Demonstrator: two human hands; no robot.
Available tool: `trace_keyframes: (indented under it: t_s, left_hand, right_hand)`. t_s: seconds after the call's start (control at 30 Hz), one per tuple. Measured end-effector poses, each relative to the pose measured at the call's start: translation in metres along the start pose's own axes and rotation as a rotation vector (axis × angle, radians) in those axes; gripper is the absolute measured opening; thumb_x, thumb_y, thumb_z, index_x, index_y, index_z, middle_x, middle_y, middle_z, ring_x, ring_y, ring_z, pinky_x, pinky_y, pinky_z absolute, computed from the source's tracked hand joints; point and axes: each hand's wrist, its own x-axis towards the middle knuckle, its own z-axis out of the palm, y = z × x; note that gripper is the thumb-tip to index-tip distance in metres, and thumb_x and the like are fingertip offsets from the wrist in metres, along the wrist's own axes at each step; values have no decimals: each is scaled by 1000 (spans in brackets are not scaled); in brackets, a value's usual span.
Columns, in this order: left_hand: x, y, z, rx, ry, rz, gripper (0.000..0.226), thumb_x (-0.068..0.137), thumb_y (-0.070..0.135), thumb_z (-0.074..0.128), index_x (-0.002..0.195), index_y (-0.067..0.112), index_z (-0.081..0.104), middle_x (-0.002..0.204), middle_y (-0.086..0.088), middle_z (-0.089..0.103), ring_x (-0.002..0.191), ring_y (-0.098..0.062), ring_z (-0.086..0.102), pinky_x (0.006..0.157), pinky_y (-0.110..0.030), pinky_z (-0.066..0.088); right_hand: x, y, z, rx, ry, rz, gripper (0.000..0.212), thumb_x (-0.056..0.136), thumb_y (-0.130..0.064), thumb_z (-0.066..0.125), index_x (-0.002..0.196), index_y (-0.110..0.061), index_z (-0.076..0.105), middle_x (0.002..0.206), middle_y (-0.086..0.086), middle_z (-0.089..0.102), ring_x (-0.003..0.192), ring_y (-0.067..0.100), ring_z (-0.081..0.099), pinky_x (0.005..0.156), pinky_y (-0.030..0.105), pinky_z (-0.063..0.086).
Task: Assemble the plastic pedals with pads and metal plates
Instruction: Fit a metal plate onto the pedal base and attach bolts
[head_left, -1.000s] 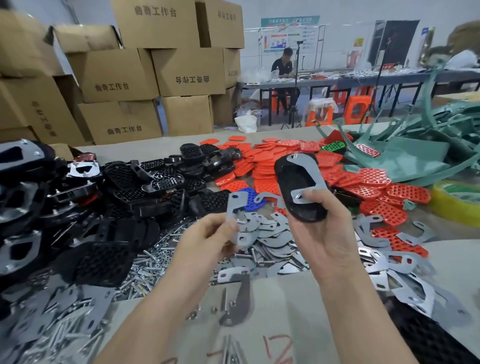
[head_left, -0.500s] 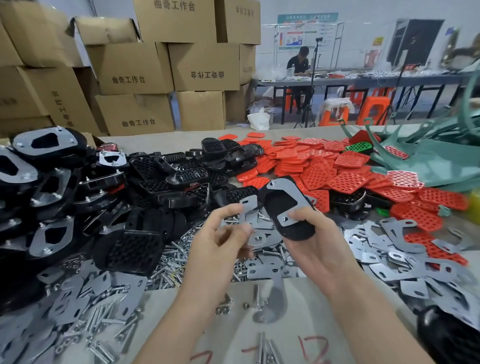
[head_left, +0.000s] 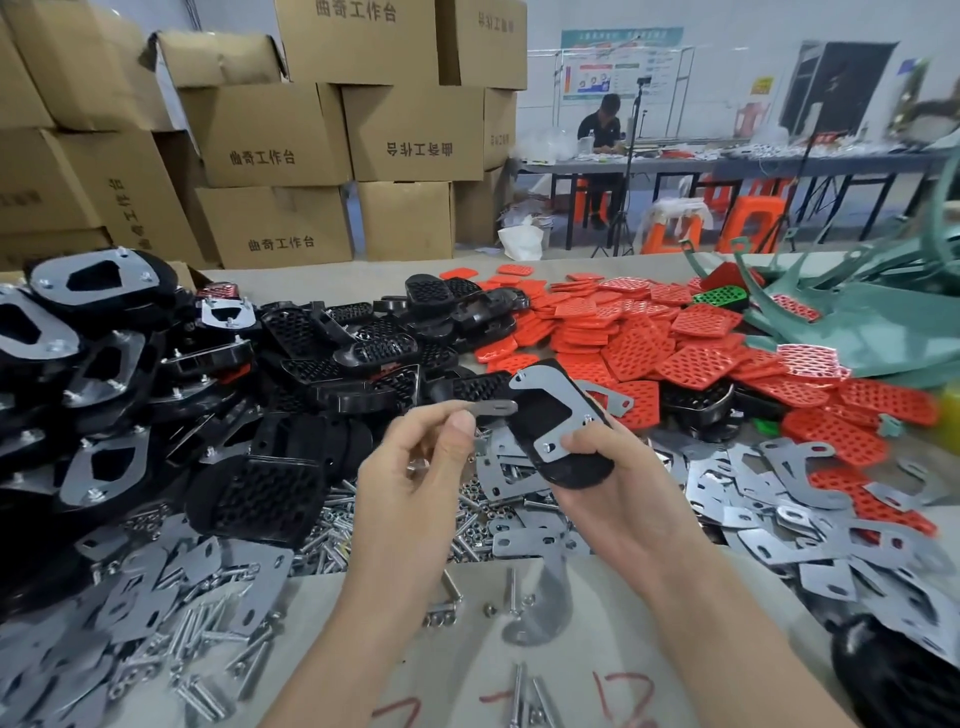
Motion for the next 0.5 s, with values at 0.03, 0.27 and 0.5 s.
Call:
trace_keyframes:
  t_s: [0.03, 0.27, 0.5]
  left_hand:
    - [1, 0, 0, -15, 14, -8, 19, 88, 53, 61, 95, 41, 73, 80, 9, 66, 67, -1, 56, 65, -12, 45]
    - [6, -3, 4, -398, -30, -262, 13, 84, 32, 71, 81, 21, 77, 69, -1, 64, 64, -11, 63, 65, -20, 55]
    - [4, -8, 8, -318, -20, -275, 19, 96, 23, 65, 89, 8, 73, 66, -2, 66, 60, -11, 65, 64, -22, 57]
  right_hand:
    - [-1, 0, 1, -4, -15, 8, 58, 79, 8, 52, 135, 1, 61, 138, 24, 63, 129, 37, 61, 101, 41, 55]
    - [-4, 5, 10, -106, -100, 72, 63, 81, 7, 49, 143, 3, 51, 145, 35, 50, 121, 41, 55, 112, 54, 41]
    - [-4, 7, 17, -34, -82, 135, 62, 85, 6, 49, 146, 4, 47, 130, 30, 57, 96, 37, 62, 86, 44, 49]
